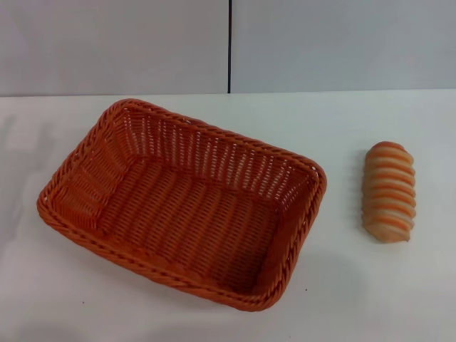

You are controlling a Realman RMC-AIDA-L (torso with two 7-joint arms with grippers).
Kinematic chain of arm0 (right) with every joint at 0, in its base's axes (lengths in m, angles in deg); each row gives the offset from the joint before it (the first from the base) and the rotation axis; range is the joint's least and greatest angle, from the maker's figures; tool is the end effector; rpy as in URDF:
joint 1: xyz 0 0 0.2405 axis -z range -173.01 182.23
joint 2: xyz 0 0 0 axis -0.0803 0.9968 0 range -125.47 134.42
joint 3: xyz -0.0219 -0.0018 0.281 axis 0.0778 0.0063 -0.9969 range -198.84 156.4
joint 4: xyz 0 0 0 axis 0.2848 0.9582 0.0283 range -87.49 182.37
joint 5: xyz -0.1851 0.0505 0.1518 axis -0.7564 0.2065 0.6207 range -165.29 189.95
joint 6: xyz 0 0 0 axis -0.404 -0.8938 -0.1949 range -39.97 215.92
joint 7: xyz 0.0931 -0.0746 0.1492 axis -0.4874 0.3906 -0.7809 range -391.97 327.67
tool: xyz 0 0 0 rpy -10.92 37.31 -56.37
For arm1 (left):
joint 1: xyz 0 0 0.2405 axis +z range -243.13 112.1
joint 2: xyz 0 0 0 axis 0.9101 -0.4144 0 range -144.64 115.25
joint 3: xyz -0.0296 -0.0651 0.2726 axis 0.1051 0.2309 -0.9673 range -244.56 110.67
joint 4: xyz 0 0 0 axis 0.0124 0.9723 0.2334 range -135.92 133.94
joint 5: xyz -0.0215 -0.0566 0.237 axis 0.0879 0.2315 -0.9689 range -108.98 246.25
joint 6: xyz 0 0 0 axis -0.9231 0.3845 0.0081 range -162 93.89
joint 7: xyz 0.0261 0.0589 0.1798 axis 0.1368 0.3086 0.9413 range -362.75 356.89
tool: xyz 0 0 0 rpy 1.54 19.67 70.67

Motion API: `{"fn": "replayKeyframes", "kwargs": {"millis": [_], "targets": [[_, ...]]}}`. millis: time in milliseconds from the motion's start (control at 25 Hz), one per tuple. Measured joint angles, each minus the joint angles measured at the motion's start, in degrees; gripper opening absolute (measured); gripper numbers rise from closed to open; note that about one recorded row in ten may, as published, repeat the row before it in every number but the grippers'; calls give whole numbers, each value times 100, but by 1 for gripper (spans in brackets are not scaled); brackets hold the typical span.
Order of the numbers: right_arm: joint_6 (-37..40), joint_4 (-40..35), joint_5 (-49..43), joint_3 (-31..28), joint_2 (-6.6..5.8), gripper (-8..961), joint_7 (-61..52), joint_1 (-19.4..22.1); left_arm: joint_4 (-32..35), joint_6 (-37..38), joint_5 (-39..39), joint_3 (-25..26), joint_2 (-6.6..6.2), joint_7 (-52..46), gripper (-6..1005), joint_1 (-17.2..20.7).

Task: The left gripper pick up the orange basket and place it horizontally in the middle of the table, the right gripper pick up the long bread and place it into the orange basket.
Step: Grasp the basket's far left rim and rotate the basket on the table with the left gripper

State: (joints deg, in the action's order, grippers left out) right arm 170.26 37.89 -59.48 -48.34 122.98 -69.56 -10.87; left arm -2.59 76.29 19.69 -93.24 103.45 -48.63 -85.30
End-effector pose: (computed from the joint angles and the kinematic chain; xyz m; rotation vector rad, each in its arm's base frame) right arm 0.5059 0.2573 0.1362 -0.7135 0.6525 0.8657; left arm -0.3448 0.3057 0.0582 -1.2577 -0.4550 -1.5292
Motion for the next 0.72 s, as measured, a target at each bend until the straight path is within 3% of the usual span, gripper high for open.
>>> {"fn": "replayKeyframes", "kwargs": {"millis": [80, 360, 400, 440, 520, 560, 640, 720], "targets": [[-12, -77, -1, 272, -9, 801, -174, 39, 504, -55, -73, -454, -15, -460, 810, 121], [-25, -461, -42, 1218, -51, 801, -835, 128, 1369, -235, -140, -1256, -87, -1097, 800, 176], [-28, -523, -47, 1415, -72, 801, -975, 147, 1610, -289, -138, -1472, -129, -1268, 798, 182], [-29, -586, -47, 1619, -97, 801, -1123, 166, 2052, -427, -147, -1961, -266, -1666, 797, 188], [-29, -652, -47, 1876, -134, 801, -1313, 185, 2475, -652, -223, -2335, -421, -2104, 794, 183], [-24, -662, -47, 1986, -158, 801, -1382, 190, 2475, -652, -223, -2335, -421, -2104, 792, 183], [-12, -667, -48, 2125, -191, 801, -1451, 195, 3231, -1326, -896, -2569, -668, -3157, 789, 114], [-8, -669, -48, 2166, -197, 801, -1461, 195, 3497, -1520, -1265, -2561, -722, -3533, 786, 84]]}}
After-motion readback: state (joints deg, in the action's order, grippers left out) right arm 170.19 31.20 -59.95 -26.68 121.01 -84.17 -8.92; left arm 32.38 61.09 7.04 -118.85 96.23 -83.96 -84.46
